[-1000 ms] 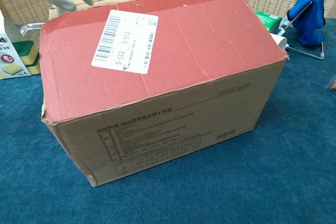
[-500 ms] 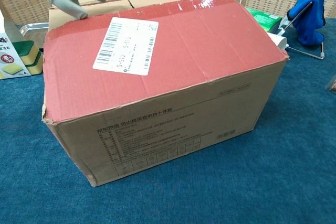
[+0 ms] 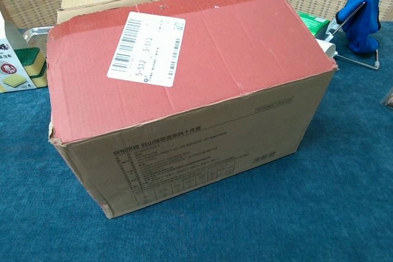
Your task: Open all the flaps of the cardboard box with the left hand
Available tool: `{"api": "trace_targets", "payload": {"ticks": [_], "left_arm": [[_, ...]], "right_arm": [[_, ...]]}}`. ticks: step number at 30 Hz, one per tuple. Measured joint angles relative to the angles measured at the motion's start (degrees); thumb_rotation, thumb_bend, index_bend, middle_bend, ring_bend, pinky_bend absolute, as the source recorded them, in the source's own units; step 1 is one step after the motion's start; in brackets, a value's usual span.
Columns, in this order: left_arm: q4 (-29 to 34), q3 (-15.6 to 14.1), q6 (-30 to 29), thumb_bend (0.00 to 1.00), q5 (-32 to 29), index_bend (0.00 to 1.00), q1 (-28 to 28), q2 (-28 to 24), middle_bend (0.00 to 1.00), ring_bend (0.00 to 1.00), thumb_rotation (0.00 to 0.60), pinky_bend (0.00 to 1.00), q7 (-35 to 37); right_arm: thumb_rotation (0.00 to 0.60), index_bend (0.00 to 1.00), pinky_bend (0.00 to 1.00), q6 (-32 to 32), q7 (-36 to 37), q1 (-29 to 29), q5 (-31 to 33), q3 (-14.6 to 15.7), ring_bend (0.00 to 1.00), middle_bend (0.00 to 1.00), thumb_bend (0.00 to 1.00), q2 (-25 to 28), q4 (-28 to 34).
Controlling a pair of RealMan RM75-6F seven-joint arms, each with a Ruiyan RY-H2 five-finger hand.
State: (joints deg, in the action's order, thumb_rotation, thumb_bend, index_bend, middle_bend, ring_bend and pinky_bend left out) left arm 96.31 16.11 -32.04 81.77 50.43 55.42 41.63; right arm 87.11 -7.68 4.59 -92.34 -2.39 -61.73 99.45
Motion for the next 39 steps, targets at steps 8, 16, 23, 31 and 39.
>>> {"api": "trace_targets", "payload": {"ticks": [8, 16, 23, 31, 39], "left_arm": [[-1.7, -1.6, -1.9, 0.49, -1.3, 0.1, 0.5, 1.9, 0.0, 0.0, 0.6, 0.04, -13.4], [-1.1, -3.0, -7.3, 0.48, -5.7, 0.01, 0.3, 5.3, 0.0, 0.0, 0.6, 0.0, -27.5], [0.0, -4.0, -8.0, 0.48, -7.8, 0.0, 0.6, 8.0, 0.0, 0.0, 0.6, 0.0, -30.6], [1.4, -3.8, -8.6, 0.48, -8.2, 0.0, 0.4, 8.4, 0.0, 0.0, 0.6, 0.0, -28.8], [3.8, -2.6, -9.0, 0.48, -7.8, 0.01, -0.3, 6.9, 0.0, 0.0, 0.6, 0.0, -22.2]], "right_arm": [[0.6, 0.0, 0.23, 0.0, 0.1, -0.1, -0.2, 0.1, 0.0, 0.0, 0.0, 0.1, 0.2], [0.6, 0.0, 0.23, 0.0, 0.2, -0.1, -0.3, 0.2, 0.0, 0.0, 0.0, 0.2, 0.4], [0.6, 0.0, 0.23, 0.4, 0.5, -0.2, -0.6, 0.3, 0.0, 0.0, 0.0, 0.4, 0.6], [0.6, 0.0, 0.23, 0.7, 0.6, -0.4, -1.1, 0.5, 0.0, 0.0, 0.0, 0.6, 0.8], [0.6, 0.0, 0.23, 1.0, 0.6, -0.5, -2.0, 0.8, 0.0, 0.0, 0.0, 0.8, 1.2]]}}
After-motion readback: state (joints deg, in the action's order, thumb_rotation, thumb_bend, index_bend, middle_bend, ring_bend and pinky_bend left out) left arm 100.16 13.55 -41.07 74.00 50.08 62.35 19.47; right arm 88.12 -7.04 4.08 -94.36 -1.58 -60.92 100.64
